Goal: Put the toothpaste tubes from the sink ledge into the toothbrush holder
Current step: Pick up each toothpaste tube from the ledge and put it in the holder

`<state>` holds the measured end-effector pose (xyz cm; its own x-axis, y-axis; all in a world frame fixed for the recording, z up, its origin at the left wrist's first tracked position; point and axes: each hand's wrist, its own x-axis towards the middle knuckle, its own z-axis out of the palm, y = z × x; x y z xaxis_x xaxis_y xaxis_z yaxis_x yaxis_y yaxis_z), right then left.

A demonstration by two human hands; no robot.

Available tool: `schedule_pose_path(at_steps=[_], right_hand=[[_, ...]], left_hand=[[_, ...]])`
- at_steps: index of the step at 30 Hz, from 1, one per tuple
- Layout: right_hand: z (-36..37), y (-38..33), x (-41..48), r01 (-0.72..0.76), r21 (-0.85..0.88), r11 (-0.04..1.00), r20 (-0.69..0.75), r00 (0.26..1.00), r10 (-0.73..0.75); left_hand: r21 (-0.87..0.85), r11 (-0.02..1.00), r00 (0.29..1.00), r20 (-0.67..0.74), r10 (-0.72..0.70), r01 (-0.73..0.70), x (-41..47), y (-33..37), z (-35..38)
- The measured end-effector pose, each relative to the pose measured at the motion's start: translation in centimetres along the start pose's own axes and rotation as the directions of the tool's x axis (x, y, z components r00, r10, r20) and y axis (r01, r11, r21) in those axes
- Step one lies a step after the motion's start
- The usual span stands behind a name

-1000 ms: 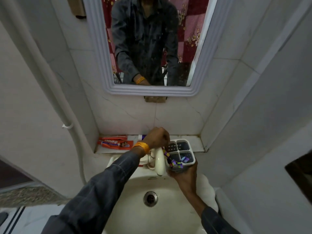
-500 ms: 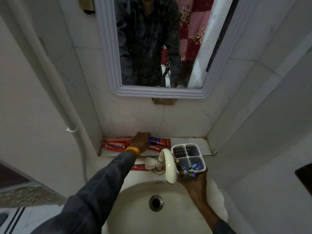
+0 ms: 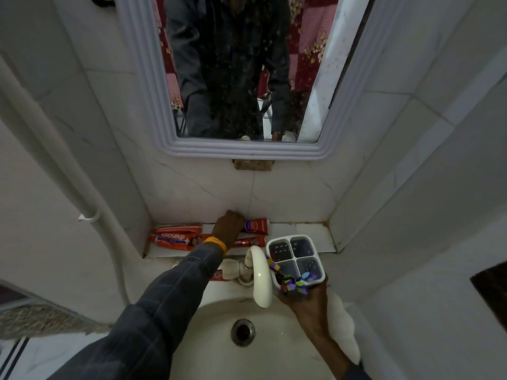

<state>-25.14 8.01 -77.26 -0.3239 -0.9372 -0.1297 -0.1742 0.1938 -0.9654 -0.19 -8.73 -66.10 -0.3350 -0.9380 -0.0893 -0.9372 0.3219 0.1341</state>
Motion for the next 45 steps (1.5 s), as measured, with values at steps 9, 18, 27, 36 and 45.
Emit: schedule_pose_path(at_steps=[9, 18, 27, 36, 45], right_hand=[[-0.1, -3.6, -1.0, 0.079, 0.031, 0.996, 0.054, 0.995, -0.081], [-0.8, -4.4, -1.1, 0.019, 0.133, 0.991, 0.213, 0.976, -0.048], [0.5, -4.2, -0.2, -0.031, 0.274, 0.961, 0.2, 0.979, -0.026], [-0.4, -3.1, 0.2, 0.067, 0.126, 0.99, 0.096, 0.992, -0.08], [-0.7, -1.1, 0.3, 0.006, 0.07, 0.998, 0.118, 0.993, -0.015]], left_hand=[[-0.677, 0.735, 0.996, -0.086, -0.038, -0.03, -2.4, 2.8, -7.5], [-0.764, 0.631, 0.981, -0.015, 0.191, -0.135, -3.4, 7.0, -9.5], [-0.679, 0.724, 0.961, 0.107, 0.255, -0.116, -3.5, 8.2, -8.2], [-0.627, 0.773, 0.992, 0.003, 0.125, -0.095, -4.0, 5.6, -7.5], [-0.27, 0.895, 0.933, 0.06, -0.354, 0.356, -9.0, -7.4, -1.5]])
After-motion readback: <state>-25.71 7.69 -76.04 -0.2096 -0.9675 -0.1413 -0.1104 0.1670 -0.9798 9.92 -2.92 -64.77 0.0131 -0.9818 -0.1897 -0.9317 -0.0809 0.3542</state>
